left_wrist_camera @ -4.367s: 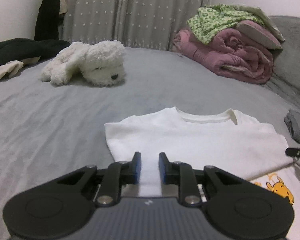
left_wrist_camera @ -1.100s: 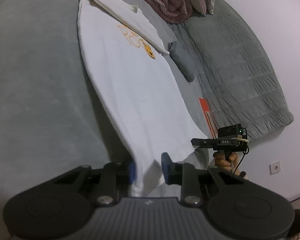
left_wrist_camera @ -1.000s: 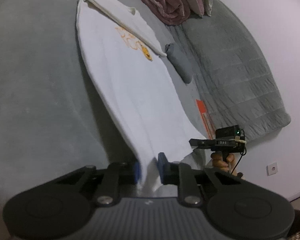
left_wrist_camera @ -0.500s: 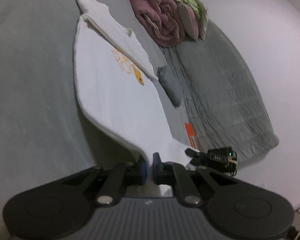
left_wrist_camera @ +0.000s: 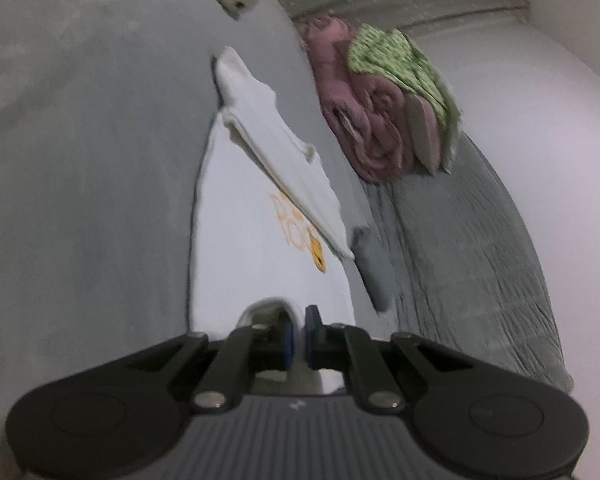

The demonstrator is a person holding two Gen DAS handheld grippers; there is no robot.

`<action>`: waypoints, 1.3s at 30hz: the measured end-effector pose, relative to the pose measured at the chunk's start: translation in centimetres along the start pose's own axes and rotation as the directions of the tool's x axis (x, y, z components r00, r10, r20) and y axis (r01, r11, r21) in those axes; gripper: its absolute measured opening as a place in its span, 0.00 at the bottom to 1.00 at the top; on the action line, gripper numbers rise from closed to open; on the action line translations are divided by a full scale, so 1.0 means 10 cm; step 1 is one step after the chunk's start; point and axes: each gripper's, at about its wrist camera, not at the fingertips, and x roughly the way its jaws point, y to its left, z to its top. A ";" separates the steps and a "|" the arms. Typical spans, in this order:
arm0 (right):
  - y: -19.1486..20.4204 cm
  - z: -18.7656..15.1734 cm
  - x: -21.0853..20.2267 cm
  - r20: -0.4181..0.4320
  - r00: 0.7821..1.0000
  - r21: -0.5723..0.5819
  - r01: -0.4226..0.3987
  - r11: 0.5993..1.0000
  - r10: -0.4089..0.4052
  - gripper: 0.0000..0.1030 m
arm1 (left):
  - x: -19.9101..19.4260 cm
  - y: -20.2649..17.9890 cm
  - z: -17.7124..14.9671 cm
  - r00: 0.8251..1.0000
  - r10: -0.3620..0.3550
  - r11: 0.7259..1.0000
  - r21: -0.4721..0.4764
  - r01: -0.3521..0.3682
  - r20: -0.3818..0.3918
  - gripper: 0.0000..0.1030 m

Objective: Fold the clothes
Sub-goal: 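Lift the hem with both grippers, fold it toward the collar and release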

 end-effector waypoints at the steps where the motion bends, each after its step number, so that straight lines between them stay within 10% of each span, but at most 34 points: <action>1: 0.00 0.02 0.03 0.006 1.000 0.005 0.006 1.000 -0.007 0.10 | 0.02 0.01 0.03 1.000 0.007 1.000 -0.012 -0.007 0.009 0.06; 29: -0.25 0.52 0.61 0.033 0.993 0.167 0.105 0.980 -0.112 0.16 | 0.39 0.19 0.51 0.981 0.164 0.962 -0.238 -0.135 0.105 0.07; 34: -0.41 0.54 0.56 0.066 0.997 0.288 0.006 0.958 -0.026 0.38 | 0.33 0.20 0.61 0.974 0.165 0.960 -0.251 -0.123 0.154 0.28; 39: -0.46 0.58 0.40 0.130 0.991 0.315 -0.032 0.949 -0.010 0.40 | 0.16 0.16 0.71 0.944 0.219 0.959 -0.231 -0.163 0.247 0.44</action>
